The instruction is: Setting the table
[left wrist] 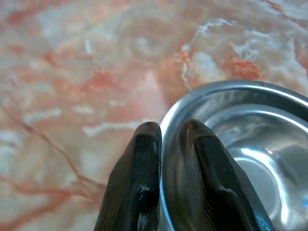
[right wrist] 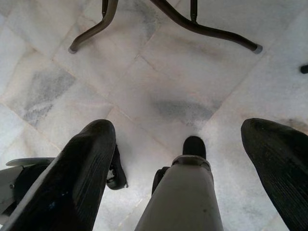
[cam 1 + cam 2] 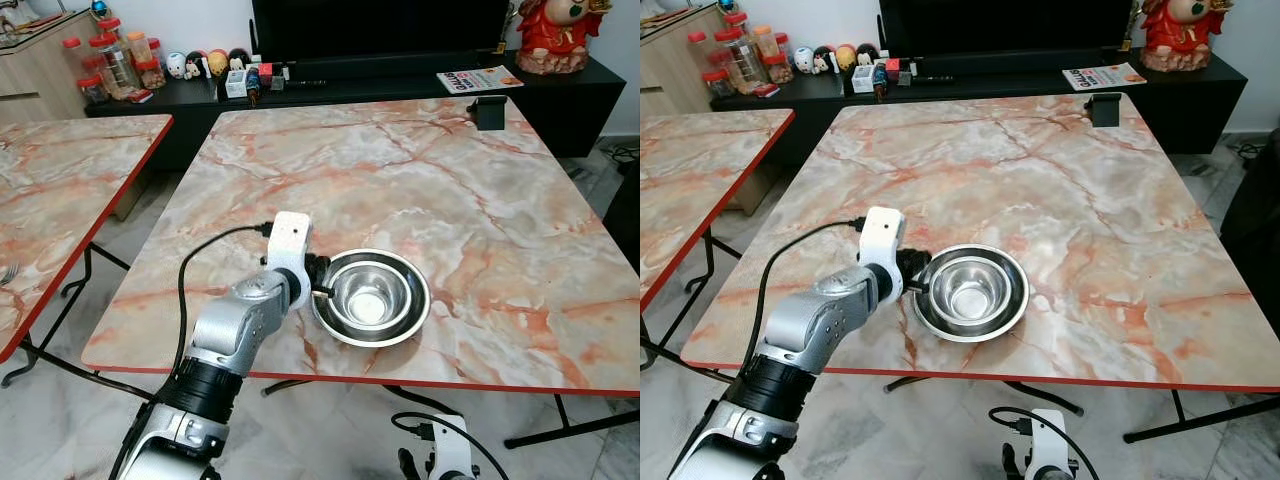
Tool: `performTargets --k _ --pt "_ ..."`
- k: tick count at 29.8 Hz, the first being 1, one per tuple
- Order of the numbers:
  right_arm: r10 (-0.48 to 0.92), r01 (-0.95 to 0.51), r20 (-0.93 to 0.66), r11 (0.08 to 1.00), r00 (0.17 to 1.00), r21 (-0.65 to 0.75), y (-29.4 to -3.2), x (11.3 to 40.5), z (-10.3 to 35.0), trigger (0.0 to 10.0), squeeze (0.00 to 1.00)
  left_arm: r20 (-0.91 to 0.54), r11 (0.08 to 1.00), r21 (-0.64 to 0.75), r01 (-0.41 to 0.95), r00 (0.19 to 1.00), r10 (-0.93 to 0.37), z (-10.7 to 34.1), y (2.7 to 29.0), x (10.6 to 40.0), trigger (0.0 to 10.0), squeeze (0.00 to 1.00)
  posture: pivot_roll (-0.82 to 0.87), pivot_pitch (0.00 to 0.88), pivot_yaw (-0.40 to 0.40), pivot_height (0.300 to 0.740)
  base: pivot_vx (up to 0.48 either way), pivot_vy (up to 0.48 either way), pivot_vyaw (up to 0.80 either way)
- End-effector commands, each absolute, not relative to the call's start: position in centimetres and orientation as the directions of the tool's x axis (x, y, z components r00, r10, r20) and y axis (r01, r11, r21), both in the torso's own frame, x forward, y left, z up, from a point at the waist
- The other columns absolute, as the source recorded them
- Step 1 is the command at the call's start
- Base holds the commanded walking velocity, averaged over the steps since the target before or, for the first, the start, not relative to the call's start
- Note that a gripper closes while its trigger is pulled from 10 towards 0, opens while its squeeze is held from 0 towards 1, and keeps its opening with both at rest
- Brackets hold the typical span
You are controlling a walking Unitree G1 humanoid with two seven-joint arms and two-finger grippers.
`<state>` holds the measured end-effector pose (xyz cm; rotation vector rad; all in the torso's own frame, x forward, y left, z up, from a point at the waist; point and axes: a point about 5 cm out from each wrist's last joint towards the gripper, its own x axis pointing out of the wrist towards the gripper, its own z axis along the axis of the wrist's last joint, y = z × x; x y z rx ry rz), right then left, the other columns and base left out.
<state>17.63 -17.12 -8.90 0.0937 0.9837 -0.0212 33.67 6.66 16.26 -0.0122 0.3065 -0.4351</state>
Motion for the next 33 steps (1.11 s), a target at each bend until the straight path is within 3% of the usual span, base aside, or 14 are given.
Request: performTargets --k 1,4,6,10,14,17,23,25,28,33 --pt "0.027 0.067 -0.827 0.995 0.562 0.078 -16.9 17.9 -8.8 10.0 0.0 -0.218 0.909 -0.015 0.416 0.886 -0.409 17.8 7.0 34.1 10.0 0.0 -0.21 0.0 0.106 0.74 0.0 0.0 0.0" --pt "0.028 0.067 -0.826 0.995 0.563 0.079 -16.8 18.0 -8.8 10.0 0.0 -0.046 0.935 -0.019 0.355 0.934 -0.356 19.9 8.1 34.7 10.0 0.0 -0.21 0.0 0.107 0.74 0.0 0.0 0.0" --pt "0.027 0.068 -0.825 0.994 0.565 0.08 -16.8 18.0 -8.7 10.0 0.0 0.061 0.96 0.048 0.275 0.959 -0.278 20.9 9.6 35.1 10.0 0.0 -0.21 0.0 0.106 0.74 0.0 0.0 0.0" --pt "0.028 0.068 -0.82 0.994 0.572 0.081 -16.8 18.1 -8.7 10.0 0.0 0.137 0.986 0.045 0.158 0.977 -0.163 21.2 12.1 35.5 10.0 0.0 -0.21 0.0 0.103 0.74 0.0 0.0 0.0" --pt "0.028 0.074 -0.81 0.993 0.586 0.088 -16.9 18.5 -8.5 10.0 0.0 0.18 0.993 0.115 -0.04 0.984 0.018 20.6 16.3 35.5 10.0 0.0 -0.21 0.0 0.102 0.74 0.0 0.0 0.0" --pt "0.027 0.074 -0.807 0.993 0.59 0.087 -17.0 18.5 -8.5 10.0 0.0 0.191 0.962 0.145 -0.231 0.961 0.202 19.5 20.9 35.1 10.0 0.0 -0.21 0.0 0.102 0.74 0.0 0.0 0.0" --pt "0.032 0.063 -0.811 0.994 0.584 0.085 -17.0 18.4 -8.5 10.0 0.0 0.159 0.863 0.274 -0.424 0.905 0.394 16.7 26.7 33.4 10.0 0.0 -0.19 0.0 0.092 0.74 0.0 0.0 0.0" --pt "0.032 0.063 -0.811 0.994 0.584 0.085 -17.0 18.4 -8.5 10.0 0.0 0.162 0.859 0.278 -0.429 0.903 0.399 16.6 26.9 33.3 10.0 0.0 -0.19 0.0 0.092 0.74 0.0 0.0 0.0" --pt "0.034 0.06 -0.809 0.995 0.586 0.086 -16.9 18.5 -8.5 10.0 0.0 0.022 0.735 0.464 -0.495 0.836 0.549 11.6 30.9 30.6 10.0 0.0 -0.19 0.0 0.091 0.74 0.0 0.0 0.0" --pt "0.035 0.057 -0.811 0.995 0.584 0.084 -16.9 18.4 -8.5 10.0 0.0 -0.054 0.695 0.538 -0.477 0.803 0.593 8.4 32.2 28.5 10.0 0.0 -0.19 0.0 0.093 0.74 0.0 0.0 0.0"
